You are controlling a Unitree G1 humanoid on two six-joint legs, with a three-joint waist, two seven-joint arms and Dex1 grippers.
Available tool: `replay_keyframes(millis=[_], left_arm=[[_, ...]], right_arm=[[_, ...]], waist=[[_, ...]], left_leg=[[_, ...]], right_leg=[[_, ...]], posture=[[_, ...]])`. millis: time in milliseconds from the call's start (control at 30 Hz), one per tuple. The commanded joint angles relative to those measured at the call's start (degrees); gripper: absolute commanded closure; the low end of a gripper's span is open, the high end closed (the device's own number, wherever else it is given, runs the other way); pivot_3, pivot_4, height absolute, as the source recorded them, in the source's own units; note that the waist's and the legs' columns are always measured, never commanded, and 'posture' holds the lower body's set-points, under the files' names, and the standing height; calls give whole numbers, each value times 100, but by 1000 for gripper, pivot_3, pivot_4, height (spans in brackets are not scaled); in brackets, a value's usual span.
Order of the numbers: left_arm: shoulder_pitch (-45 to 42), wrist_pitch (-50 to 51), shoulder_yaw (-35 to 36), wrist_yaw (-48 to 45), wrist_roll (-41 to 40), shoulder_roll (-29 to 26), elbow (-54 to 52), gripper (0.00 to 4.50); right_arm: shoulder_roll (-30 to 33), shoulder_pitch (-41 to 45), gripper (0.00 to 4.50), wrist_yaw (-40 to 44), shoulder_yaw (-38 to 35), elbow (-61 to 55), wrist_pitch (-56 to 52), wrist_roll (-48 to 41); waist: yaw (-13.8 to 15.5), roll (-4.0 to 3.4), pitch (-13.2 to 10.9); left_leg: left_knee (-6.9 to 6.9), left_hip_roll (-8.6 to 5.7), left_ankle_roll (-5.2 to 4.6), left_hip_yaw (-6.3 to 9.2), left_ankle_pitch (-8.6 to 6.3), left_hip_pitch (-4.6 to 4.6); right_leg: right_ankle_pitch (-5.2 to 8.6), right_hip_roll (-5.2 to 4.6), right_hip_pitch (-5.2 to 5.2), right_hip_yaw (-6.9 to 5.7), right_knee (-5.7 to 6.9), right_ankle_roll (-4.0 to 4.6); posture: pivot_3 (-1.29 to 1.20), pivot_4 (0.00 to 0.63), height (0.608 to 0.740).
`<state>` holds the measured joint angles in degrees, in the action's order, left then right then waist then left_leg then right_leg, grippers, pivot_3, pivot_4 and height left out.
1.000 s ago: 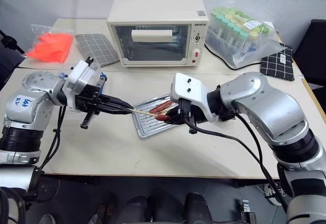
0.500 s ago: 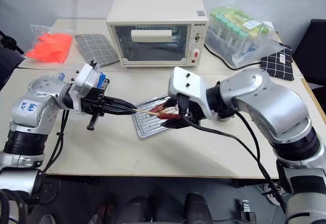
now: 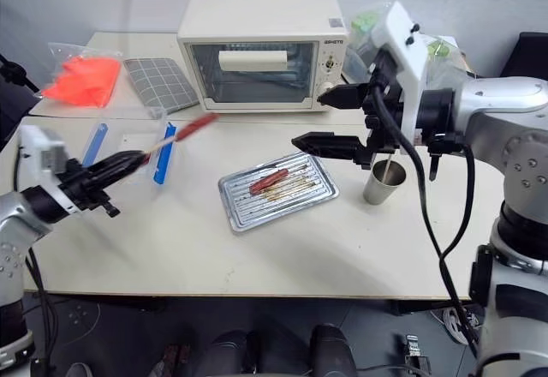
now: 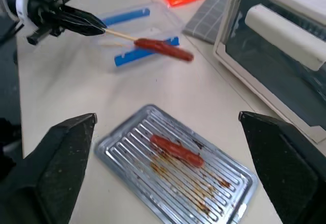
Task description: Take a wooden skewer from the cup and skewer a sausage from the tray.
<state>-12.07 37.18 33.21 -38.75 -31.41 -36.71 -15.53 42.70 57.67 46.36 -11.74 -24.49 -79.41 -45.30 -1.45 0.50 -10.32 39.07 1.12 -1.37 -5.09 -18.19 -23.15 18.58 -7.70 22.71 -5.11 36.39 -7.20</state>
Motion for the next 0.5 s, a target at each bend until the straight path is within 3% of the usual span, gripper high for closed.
replay_keyframes(millis=[33,500], left_arm=[[127,-294,364,940,280,271,-72,4500],[-192,-948,-55,1734,630,458,960,4500]], right_arm=[[-165,195,30,-371,-422,-128,-151,-352],[-242,219,30,-810,-258,3,88,-810]], waist=[[27,1,1],[123,13,8]], left_leg=[[0,-1,0,1,0,-1],[1,-8,-4,-6,-3,0]], right_leg=[[0,0,0,-1,0,0],[0,-6,3,2,2,0]], posture=[[0,150,740],[0,150,740]])
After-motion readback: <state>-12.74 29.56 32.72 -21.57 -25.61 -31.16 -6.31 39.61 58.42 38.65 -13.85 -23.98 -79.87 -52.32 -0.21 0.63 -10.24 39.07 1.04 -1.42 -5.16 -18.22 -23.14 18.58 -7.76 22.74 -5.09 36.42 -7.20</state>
